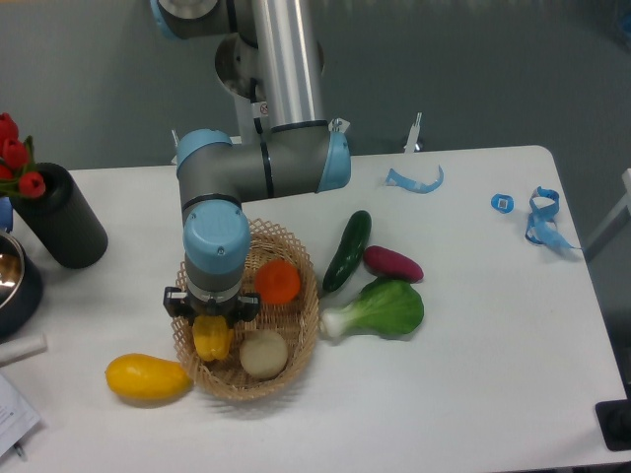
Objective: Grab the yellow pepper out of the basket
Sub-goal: 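Lower the gripper around the yellow pepper and close it, then lift the yellow pepper out of the basket toward the bok choy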
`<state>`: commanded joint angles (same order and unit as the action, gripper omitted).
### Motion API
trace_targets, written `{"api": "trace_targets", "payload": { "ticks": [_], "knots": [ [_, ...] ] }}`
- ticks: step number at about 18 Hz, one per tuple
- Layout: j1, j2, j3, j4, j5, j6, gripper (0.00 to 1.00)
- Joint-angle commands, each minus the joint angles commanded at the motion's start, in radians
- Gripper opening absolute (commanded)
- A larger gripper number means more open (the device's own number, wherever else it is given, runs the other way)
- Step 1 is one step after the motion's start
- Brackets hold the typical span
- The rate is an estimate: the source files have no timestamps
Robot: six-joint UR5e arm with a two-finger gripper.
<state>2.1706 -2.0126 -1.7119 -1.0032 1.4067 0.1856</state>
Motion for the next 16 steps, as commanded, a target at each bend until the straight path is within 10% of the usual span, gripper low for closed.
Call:
{"api": "trace_targets", "payload": {
  "ticks": [16],
  "knots": [
    [0.066, 0.158, -0.02, -0.008, 0.021, 0.098, 0.36]
  ]
}}
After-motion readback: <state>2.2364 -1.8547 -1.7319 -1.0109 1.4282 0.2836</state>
